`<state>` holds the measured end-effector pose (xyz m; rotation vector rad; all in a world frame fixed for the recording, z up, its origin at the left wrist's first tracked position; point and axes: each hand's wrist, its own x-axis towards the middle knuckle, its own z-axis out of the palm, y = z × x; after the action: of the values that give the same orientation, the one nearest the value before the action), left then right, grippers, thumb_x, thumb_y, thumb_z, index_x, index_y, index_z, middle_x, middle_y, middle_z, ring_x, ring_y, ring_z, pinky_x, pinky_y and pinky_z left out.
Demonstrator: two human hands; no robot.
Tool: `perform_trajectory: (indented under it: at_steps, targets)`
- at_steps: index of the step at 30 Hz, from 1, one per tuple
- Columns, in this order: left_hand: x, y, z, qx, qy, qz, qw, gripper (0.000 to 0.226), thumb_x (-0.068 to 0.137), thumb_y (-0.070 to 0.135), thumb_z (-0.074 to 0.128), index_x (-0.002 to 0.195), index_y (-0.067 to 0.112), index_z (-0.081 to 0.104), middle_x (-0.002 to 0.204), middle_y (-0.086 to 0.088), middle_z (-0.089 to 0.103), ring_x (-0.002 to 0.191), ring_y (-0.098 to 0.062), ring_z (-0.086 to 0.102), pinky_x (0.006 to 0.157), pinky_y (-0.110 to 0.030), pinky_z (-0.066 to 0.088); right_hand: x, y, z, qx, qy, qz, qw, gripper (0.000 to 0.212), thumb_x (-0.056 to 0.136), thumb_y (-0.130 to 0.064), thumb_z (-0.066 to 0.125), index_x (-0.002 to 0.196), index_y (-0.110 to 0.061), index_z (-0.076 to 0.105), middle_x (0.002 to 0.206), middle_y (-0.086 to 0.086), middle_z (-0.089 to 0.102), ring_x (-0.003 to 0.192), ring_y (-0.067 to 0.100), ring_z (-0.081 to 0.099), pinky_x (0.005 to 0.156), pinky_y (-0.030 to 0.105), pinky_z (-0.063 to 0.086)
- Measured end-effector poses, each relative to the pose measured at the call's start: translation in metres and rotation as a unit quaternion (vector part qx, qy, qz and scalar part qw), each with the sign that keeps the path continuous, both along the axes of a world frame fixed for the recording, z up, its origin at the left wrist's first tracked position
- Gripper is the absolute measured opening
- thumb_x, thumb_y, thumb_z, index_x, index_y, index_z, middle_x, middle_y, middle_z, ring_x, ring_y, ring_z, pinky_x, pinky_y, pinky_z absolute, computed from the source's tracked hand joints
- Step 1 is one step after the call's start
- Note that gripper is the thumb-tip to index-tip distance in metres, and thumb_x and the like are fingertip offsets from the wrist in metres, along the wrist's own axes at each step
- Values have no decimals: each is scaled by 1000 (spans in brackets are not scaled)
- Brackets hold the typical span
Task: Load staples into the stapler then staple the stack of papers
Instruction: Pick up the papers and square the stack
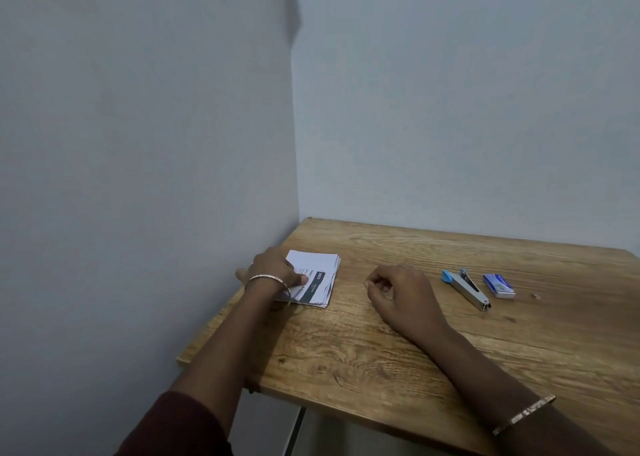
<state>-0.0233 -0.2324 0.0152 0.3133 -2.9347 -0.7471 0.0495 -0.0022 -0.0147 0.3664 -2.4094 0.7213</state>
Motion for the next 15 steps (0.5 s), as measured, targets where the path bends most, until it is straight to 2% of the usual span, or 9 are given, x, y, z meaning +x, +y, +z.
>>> perform_trajectory:
  at_steps: [3, 6, 9, 12, 13, 15]
  targets:
    - [-3, -4, -3, 52, -10, 15, 998, 37, 70, 35, 84, 102, 22, 72, 108, 1, 73, 109, -24, 62, 91, -38, 29, -1, 2, 0, -24, -9, -12, 1000, 8, 87, -23, 70, 82, -23, 77, 69, -16, 65, 68, -3, 58, 63, 16, 38]
    - [-7, -5, -5, 80, -18, 9, 997, 33, 69, 32, 84, 98, 20, 74, 105, -1, 75, 106, -24, 64, 104, -42, 35, -3, 5, 1, -60, -18, -31, 998, 8, 87, -23, 71, 83, -24, 77, 67, -17, 65, 67, -5, 58, 59, 10, 36]
    - [-8, -5, -6, 43, -11, -4, 999, 38, 69, 48, 81, 98, 24, 72, 106, 3, 73, 104, -22, 62, 100, -42, 35, -4, 8, 0, -84, -23, -37, 996, 7, 87, -22, 72, 82, -23, 77, 66, -16, 65, 65, -2, 59, 58, 14, 41]
    - [-4, -1, 3, -4, -33, -13, 999, 52, 57, 67, 79, 80, 26, 56, 82, 13, 59, 92, -22, 53, 84, -40, 28, -4, 8, 0, -92, -28, -39, 995, 7, 87, -22, 72, 81, -22, 77, 66, -15, 65, 65, 0, 60, 59, 20, 46]
    - [-2, 2, 6, -25, -45, -14, 999, 59, 53, 70, 79, 75, 25, 49, 76, 14, 51, 90, -22, 51, 83, -40, 26, -4, 8, 0, -96, -28, -38, 994, 8, 87, -22, 72, 81, -22, 77, 65, -15, 65, 65, 1, 61, 59, 21, 47]
    - [-2, 8, 11, -60, -65, -21, 996, 64, 49, 70, 80, 77, 23, 47, 79, 10, 49, 95, -23, 52, 87, -42, 27, -5, 8, 0, -100, -28, -38, 994, 8, 87, -22, 72, 80, -22, 77, 65, -14, 65, 64, 1, 61, 59, 22, 49]
